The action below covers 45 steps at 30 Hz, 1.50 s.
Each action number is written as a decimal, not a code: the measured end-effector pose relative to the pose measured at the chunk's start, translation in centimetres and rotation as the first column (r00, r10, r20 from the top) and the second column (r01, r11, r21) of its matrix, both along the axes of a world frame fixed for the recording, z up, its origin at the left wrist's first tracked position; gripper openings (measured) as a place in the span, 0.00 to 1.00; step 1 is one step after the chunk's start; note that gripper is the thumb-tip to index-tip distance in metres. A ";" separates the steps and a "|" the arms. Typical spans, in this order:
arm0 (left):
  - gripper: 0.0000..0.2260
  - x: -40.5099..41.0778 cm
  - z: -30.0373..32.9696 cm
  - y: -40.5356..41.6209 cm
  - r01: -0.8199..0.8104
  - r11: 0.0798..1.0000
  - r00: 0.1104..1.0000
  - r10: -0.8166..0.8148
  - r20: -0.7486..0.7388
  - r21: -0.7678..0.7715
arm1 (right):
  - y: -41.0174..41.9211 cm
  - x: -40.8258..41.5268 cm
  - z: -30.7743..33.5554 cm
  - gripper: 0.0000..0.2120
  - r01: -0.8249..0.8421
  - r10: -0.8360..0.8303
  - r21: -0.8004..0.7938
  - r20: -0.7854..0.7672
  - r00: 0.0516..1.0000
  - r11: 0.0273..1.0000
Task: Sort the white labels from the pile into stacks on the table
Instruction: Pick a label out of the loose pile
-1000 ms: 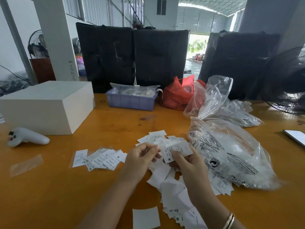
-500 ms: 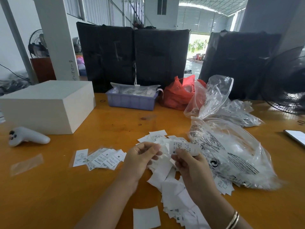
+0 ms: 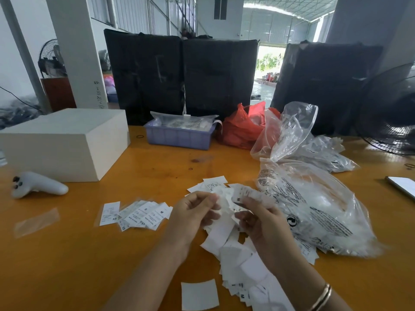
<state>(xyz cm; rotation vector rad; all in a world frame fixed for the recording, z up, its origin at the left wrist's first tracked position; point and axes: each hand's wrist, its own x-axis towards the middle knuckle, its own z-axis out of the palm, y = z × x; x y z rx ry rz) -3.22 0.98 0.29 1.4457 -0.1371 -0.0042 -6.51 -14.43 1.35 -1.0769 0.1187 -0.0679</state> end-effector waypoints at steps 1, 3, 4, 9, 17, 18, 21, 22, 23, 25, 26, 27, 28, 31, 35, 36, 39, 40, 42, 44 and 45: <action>0.15 -0.1 0.2 0.0 -0.008 1.000 1.000 0.008 -0.009 -0.006 | -0.2 0.0 0.1 0.15 0.001 -0.001 0.044 0.004 1.000 0.999; 0.15 0.0 0.1 0.2 -0.023 1.000 1.000 0.023 -0.005 -0.009 | -0.3 0.0 0.0 0.17 -0.048 0.048 0.070 -0.001 0.999 0.996; 0.14 0.2 -0.1 0.3 -0.022 1.000 1.000 0.022 0.002 0.001 | -0.2 0.0 -0.2 0.18 -0.094 0.094 0.043 -0.003 0.996 0.995; 0.05 0.3 -0.3 0.0 -0.036 0.998 0.998 0.038 -0.050 0.047 | 0.9 -0.5 -0.4 0.12 -0.183 0.187 -0.240 -0.008 0.982 0.953; 0.13 -0.3 0.4 0.0 0.017 1.000 1.000 -0.017 -0.013 -0.021 | 0.1 0.1 -0.5 0.13 0.045 -0.046 -0.031 -0.014 0.999 0.998; 0.14 -0.3 0.3 -0.1 0.013 1.000 1.000 -0.013 -0.006 -0.016 | 0.2 0.0 -0.5 0.13 0.056 -0.056 -0.037 0.000 0.998 0.998; 0.13 -0.2 0.2 -0.2 0.000 1.000 1.000 0.000 0.002 0.002 | 0.5 -0.1 -0.6 0.09 0.104 -0.103 -0.155 0.011 0.995 0.982; 0.13 -0.2 0.1 -0.2 -0.004 1.000 1.000 0.004 0.008 0.010 | 0.7 -0.2 -0.6 0.07 0.115 -0.113 -0.197 0.019 0.993 0.974; 0.12 -0.2 0.2 -0.2 -0.007 1.000 1.000 0.006 0.010 0.024 | 0.9 -0.3 -0.6 0.07 0.122 -0.118 -0.227 0.029 0.993 0.966; 0.09 -0.1 0.0 -0.1 -0.012 0.998 1.000 0.011 0.019 0.057 | 1.2 -0.4 -0.5 0.07 0.137 -0.127 -0.295 0.054 0.991 0.946; 0.07 0.0 -0.1 -0.1 -0.016 0.998 1.000 0.014 0.023 0.065 | 1.4 -0.4 -0.5 0.07 0.146 -0.132 -0.336 0.065 0.989 0.930; 0.06 0.0 -0.1 -0.1 -0.021 0.997 1.000 0.019 0.024 0.068 | 1.6 -0.5 -0.5 0.07 0.155 -0.136 -0.365 0.077 0.988 0.918; 0.06 0.1 -0.1 -0.1 -0.030 0.997 0.999 0.028 0.030 0.073 | 1.7 -0.5 -0.6 0.06 0.161 -0.137 -0.378 0.090 0.986 0.912; 0.10 -0.1 0.1 -0.2 -0.060 0.996 0.997 0.057 0.042 0.068 | 1.8 -0.5 -0.6 0.05 0.157 -0.125 -0.395 0.105 0.987 0.905; 0.12 -0.1 0.1 -0.1 -0.102 0.994 0.994 0.099 0.052 0.048 | 1.6 -0.5 -0.6 0.05 0.119 -0.090 -0.398 0.091 0.992 0.910; 0.10 0.0 0.0 0.0 -0.104 0.993 0.993 0.101 0.054 0.055 | 1.6 -0.5 -0.6 0.05 0.122 -0.095 -0.383 0.089 0.992 0.916; 0.04 0.1 0.0 -0.1 -0.095 0.991 0.994 0.090 0.060 0.095 | 1.4 -0.5 -0.6 0.07 0.145 -0.130 -0.300 0.070 0.989 0.943; 0.04 0.1 -0.1 -0.2 -0.090 0.990 0.995 0.084 0.059 0.104 | 1.4 -0.5 -0.6 0.07 0.150 -0.137 -0.285 0.066 0.988 0.947; 0.04 0.0 -0.1 -0.3 -0.078 0.991 0.996 0.072 0.054 0.108 | 1.6 -0.5 -0.6 0.07 0.157 -0.145 -0.265 0.062 0.987 0.951; 0.05 0.0 -0.1 -0.4 -0.074 0.991 0.996 0.068 0.055 0.109 | 1.8 -0.6 -0.7 0.07 0.159 -0.148 -0.246 0.063 0.987 0.956; 0.05 0.0 -0.1 -0.4 -0.078 0.991 0.996 0.072 0.056 0.107 | 1.9 -0.6 -0.7 0.06 0.153 -0.141 -0.246 0.064 0.988 0.957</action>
